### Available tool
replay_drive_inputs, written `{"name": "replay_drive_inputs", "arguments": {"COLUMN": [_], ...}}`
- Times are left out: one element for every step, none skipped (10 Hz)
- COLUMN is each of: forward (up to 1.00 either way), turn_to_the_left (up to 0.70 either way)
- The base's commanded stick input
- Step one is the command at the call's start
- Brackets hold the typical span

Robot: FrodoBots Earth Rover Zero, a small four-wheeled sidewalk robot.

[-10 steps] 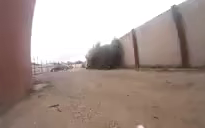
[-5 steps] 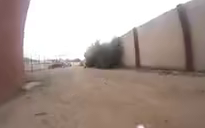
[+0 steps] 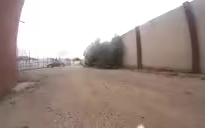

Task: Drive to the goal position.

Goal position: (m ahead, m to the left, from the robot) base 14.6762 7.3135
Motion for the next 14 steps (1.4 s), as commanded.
{"name": "replay_drive_inputs", "arguments": {"forward": [0.70,0.70,0.70,0.70,0.70,0.70,0.70,0.70,0.70,0.70,0.70,0.70,0.70,0.70], "turn_to_the_left": [0.15,0.28,0.22,0.05,0.01,0.00,0.00,0.00,0.00,0.00,0.00,0.01,0.03,0.03]}}
